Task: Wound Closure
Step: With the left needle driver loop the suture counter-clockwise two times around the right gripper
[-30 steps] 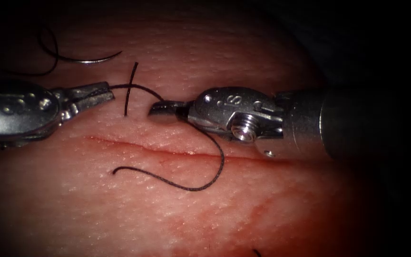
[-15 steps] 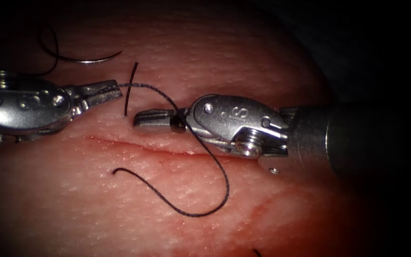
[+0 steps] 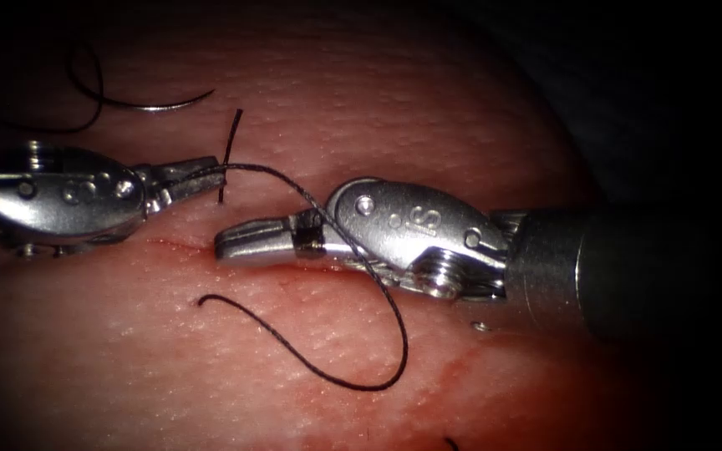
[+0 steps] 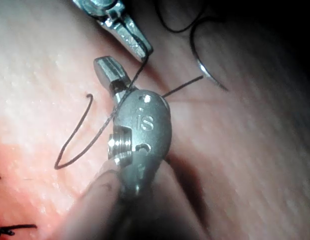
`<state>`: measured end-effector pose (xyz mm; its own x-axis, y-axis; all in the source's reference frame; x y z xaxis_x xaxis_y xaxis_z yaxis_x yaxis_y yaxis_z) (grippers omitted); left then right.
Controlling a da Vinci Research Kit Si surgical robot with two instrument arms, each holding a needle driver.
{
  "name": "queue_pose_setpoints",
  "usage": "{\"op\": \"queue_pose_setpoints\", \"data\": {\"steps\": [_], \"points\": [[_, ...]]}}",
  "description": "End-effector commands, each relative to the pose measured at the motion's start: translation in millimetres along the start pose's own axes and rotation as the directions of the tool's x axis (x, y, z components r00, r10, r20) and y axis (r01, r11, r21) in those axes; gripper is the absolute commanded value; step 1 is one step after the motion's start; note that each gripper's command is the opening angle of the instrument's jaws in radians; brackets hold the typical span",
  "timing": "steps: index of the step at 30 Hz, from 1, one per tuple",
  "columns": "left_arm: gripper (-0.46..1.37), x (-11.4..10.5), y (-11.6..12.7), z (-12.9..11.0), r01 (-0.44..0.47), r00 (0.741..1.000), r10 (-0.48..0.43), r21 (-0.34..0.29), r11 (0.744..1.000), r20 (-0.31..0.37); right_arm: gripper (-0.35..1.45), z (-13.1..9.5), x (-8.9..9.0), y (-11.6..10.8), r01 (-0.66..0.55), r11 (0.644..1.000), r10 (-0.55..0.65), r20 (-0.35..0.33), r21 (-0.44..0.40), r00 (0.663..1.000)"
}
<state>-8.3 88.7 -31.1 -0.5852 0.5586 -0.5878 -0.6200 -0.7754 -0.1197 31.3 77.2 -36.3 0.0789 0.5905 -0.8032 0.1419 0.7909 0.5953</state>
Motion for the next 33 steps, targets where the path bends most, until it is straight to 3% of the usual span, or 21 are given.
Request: {"op": "queue_pose_setpoints", "data": {"steps": [1, 8, 12, 17, 21, 25, 33], "points": [[-0.35, -0.3, 0.2, 0.2, -0.002, 1.000, 0.002, -0.010, 1.000, 0.000, -0.35, 0.0, 0.1, 0.0, -0.014, 1.000, 0.014, -0.034, 0.003, 0.999], [-0.35, -1.1, 1.4, 0.5, -0.003, 1.000, 0.003, -0.011, 1.000, 0.001, -0.35, -0.5, 1.6, 1.0, -0.054, 0.998, 0.048, -0.200, -0.021, 0.979], [-0.35, -0.9, 2.4, 0.4, 0.002, 1.000, -0.002, -0.011, 1.000, 0.000, -0.35, -0.8, 2.1, 1.7, -0.083, 0.994, 0.061, -0.251, -0.078, 0.966], [-0.35, 0.8, 4.1, 0.1, -0.031, 0.999, 0.031, -0.014, 0.999, 0.009, -0.35, -0.7, 2.0, 3.3, -0.129, 0.973, 0.063, -0.317, -0.192, 0.946], [-0.35, 2.0, 5.4, -0.5, -0.045, 0.999, 0.046, -0.019, 0.999, 0.016, -0.35, -0.7, 1.3, 4.2, -0.133, 0.959, 0.050, -0.310, -0.252, 0.949], [-0.35, 2.8, 6.4, -1.4, -0.054, 0.998, 0.055, -0.015, 0.998, 0.027, -0.35, -0.9, 0.7, 4.8, -0.127, 0.947, 0.048, -0.263, -0.295, 0.964], [-0.35, 4.5, 6.5, -3.7, -0.075, 0.996, 0.076, -0.030, 0.997, 0.053, -0.35, -0.4, -0.4, 4.3, -0.089, 0.945, 0.059, -0.103, -0.314, 0.993]]}}
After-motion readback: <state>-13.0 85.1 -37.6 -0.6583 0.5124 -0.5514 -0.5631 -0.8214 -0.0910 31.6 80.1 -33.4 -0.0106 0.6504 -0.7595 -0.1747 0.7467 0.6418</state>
